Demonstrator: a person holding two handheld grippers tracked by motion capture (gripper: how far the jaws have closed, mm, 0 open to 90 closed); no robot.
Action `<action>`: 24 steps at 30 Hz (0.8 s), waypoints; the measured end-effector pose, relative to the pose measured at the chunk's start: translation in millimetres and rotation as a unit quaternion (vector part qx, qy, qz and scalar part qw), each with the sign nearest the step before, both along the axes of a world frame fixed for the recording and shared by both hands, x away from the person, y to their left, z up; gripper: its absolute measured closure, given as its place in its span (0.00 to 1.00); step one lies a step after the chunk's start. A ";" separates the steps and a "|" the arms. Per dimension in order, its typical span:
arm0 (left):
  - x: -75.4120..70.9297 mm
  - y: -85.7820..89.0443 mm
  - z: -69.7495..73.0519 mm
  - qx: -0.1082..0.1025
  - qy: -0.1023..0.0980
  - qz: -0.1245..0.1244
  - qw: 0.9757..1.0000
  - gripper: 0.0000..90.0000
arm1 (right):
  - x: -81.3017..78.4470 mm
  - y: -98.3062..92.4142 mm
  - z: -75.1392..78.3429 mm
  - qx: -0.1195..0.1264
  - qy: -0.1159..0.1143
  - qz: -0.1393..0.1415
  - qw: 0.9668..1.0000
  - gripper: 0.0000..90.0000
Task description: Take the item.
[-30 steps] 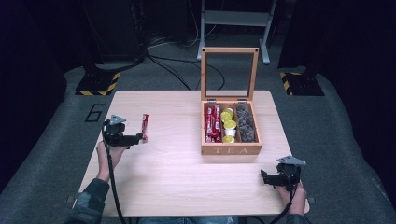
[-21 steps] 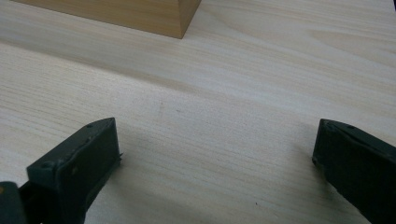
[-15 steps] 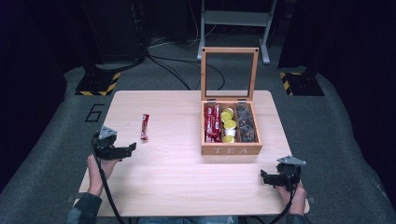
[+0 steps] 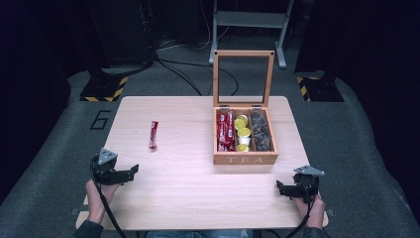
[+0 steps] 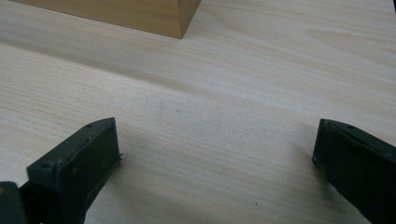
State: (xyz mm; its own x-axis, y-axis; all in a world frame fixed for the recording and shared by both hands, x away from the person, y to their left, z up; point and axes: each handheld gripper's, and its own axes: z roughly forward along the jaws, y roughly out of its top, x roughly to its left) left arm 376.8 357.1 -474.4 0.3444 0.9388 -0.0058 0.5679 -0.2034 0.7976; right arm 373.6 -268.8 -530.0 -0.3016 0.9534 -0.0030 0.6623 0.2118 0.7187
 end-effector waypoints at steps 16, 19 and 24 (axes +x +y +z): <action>-24.2 22.5 -38.4 0.001 0.025 0.028 0.999 0.07 | 0.0 0.0 0.0 0.000 0.000 -0.001 1.000 0.00; -28.9 24.9 -50.1 0.006 0.035 0.038 0.999 0.07 | 0.0 0.1 0.0 0.000 0.000 -0.001 1.000 0.00; -32.1 26.0 -57.7 0.022 0.042 0.042 0.998 0.04 | 0.0 0.1 0.0 0.000 0.000 -0.001 1.000 0.00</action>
State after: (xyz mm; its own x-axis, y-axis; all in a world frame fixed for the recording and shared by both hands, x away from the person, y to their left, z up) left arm 344.7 383.1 -532.0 0.2652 0.9641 0.0112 0.6485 -0.1870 0.7379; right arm 373.6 -268.7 -530.0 -0.2993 0.9541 -0.0025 0.6628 0.2098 0.7188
